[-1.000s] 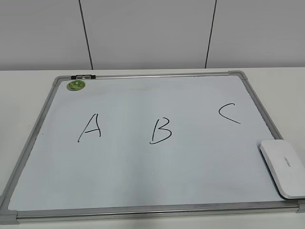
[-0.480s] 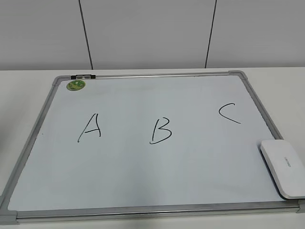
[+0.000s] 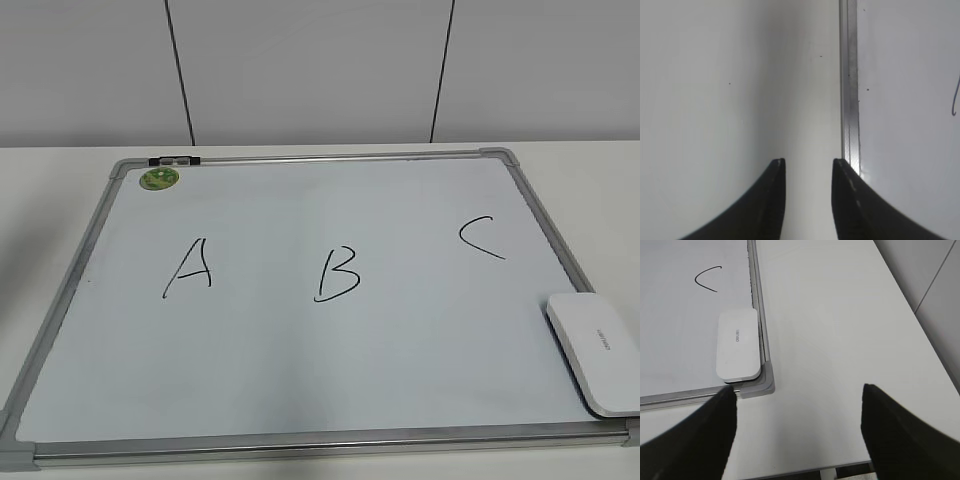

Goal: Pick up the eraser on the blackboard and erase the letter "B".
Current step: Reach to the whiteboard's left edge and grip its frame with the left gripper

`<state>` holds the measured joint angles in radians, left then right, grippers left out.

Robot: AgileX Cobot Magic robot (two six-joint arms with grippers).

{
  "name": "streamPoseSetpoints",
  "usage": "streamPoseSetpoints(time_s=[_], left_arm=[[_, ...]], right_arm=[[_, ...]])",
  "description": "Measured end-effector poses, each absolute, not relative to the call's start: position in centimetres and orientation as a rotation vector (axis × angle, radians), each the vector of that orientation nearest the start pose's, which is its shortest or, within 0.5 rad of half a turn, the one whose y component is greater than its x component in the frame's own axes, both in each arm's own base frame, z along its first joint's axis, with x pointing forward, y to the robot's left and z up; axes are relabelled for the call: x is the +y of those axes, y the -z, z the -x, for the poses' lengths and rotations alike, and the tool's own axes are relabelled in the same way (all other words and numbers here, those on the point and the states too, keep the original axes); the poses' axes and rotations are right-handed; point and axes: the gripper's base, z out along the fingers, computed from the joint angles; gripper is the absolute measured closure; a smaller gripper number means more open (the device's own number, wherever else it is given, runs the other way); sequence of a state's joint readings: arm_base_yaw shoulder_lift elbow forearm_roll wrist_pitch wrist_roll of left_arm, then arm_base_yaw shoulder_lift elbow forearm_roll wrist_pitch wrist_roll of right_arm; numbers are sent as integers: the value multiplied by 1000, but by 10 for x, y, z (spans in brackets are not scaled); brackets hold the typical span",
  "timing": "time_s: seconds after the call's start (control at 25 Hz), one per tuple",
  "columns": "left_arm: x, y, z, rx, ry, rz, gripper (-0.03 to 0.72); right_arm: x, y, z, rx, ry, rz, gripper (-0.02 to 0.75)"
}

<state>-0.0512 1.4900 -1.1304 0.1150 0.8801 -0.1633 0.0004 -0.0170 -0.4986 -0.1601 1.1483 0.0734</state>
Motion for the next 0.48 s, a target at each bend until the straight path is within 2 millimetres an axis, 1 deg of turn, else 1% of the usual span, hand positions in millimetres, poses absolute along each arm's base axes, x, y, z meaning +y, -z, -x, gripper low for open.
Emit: streamPoseSetpoints(time_s=[0.28,0.48], left_arm=[[-10,-274,-337,2705,-71,75,447],[-12,-268,-357,2711,-50,82,447]], right_arm=[[-13,-271,12,2107,149,-94,164],[-13,-271,12,2107,149,-94,164]])
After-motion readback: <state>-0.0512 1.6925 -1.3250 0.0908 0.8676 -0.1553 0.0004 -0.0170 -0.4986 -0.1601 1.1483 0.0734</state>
